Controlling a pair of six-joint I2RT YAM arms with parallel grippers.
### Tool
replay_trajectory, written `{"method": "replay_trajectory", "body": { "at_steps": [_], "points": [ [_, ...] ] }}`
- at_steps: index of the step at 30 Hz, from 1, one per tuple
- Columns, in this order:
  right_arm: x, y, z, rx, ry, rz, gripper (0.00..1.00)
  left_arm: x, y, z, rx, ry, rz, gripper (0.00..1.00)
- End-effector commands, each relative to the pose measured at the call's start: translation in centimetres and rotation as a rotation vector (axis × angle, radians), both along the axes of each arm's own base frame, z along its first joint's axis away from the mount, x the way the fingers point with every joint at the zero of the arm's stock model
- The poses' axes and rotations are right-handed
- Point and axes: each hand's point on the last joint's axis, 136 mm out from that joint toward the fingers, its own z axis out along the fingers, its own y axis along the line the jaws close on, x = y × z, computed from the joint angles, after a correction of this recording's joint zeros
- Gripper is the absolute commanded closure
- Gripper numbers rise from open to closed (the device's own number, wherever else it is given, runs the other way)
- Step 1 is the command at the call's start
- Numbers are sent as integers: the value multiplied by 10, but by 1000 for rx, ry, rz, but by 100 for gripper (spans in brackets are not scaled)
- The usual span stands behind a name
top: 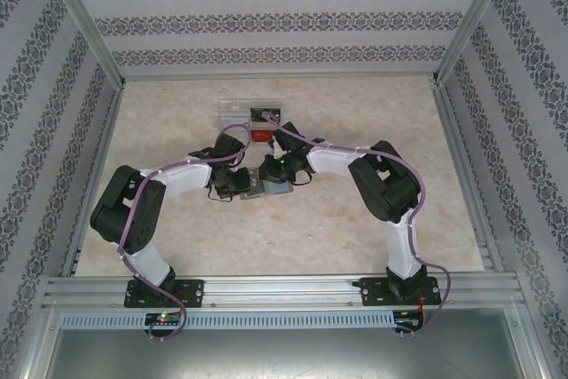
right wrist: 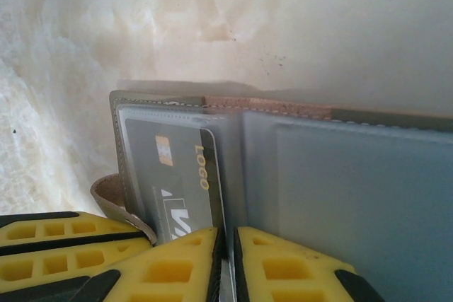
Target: Take the credit cards out of the card holder
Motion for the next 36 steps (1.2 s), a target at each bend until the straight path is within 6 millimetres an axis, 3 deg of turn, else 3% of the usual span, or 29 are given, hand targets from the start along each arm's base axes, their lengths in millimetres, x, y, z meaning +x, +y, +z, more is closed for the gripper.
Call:
{"method": "replay_trajectory", "body": {
  "at_steps": [1,8,13,15,20,29,36],
  "points": [
    [-10,6,-9,-11,40,16,82,2,-2,-4,-14,5,-11,90],
    [-14,9,-9,-29,33,40,81,2,-5,-5,-25,11,-15,90],
    [-15,14,-5,0,32,55,87,3,-7,-4,-31,11,-21,90],
    [-15,15,-3,8,30,64,98,4,-7,-4,-32,10,-19,90],
    [-9,2,0,-11,8,29,100,2,-5,-5,-24,16,-17,90],
    [10,-44,13,-33,-36,-49,100,0,-3,-8,-14,26,-16,90],
    [6,-33,9,6,-14,-17,97,3,-6,-8,-21,27,-15,90]
  ]
}}
